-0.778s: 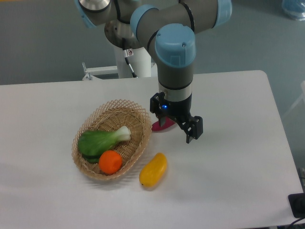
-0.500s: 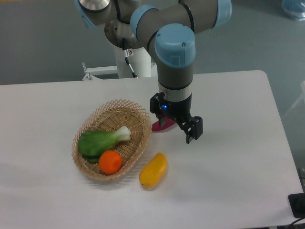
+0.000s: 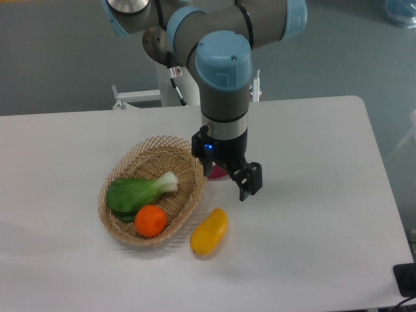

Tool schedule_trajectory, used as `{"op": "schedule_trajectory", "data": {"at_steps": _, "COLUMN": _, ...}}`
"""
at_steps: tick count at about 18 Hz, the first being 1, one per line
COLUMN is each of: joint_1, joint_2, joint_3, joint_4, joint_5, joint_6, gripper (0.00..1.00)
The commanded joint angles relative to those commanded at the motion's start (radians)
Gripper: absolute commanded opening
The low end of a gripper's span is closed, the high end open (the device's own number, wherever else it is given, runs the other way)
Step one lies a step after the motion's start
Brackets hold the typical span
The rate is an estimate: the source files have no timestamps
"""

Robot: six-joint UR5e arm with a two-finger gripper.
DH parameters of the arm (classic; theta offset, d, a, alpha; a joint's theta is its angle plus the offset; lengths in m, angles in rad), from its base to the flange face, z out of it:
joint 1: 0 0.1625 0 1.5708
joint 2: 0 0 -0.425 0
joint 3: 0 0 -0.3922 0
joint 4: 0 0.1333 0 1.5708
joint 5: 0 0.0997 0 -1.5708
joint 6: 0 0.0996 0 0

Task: Pick up the orange from the basket
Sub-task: 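Move the open gripper over the basket and lower it onto the orange, then close the gripper around the orange inside the basket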

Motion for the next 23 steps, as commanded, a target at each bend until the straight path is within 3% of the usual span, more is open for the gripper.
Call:
{"op": "schedule_trajectory", "data": {"at_steps": 2, "joint_1": -0.031, "joint_2": -0.015, "joint_3": -0.012, "joint_4": 0.048, "joint_5": 0.003, "joint_6": -0.071, "gripper": 1.00}}
{"op": "schedule_trajectory", "data": {"at_steps": 6, "joint_1": -0.113, "joint_2": -0.051, "joint_3": -0.058, "joint_4": 0.051, "joint_5": 0.005, "joint_6": -0.094, "gripper": 1.00}}
{"op": "schedule_trajectory", "data": {"at_steps": 10, "joint_1": -0.143, "joint_2": -0.057, "joint_3": -0.112, "joint_4": 0.057, "joint_5": 0.017, "joint_6": -0.080, "gripper": 1.00}}
{"op": "schedule_trajectory", "data": {"at_steps": 13, "joint_1": -0.225, "joint_2": -0.101, "joint_3": -0.108, "joint_4": 0.059, "joint_5": 0.124, "joint_6": -0.086, "gripper": 1.00}}
{"op": "schedule_trajectory", "data": {"at_steps": 17, "joint_1": -0.242, "joint_2": -0.130, "joint_3": -0.115, "joint_4": 0.085, "joint_5": 0.127, "joint_6": -0.157, "gripper": 1.00}}
{"op": "schedule_trajectory", "data": {"at_steps": 23, "joint_1": -0.246, "joint_2": -0.180, "joint_3": -0.118, "joint_4": 0.128, "joint_5": 0.169, "joint_6": -0.155, "gripper": 1.00}}
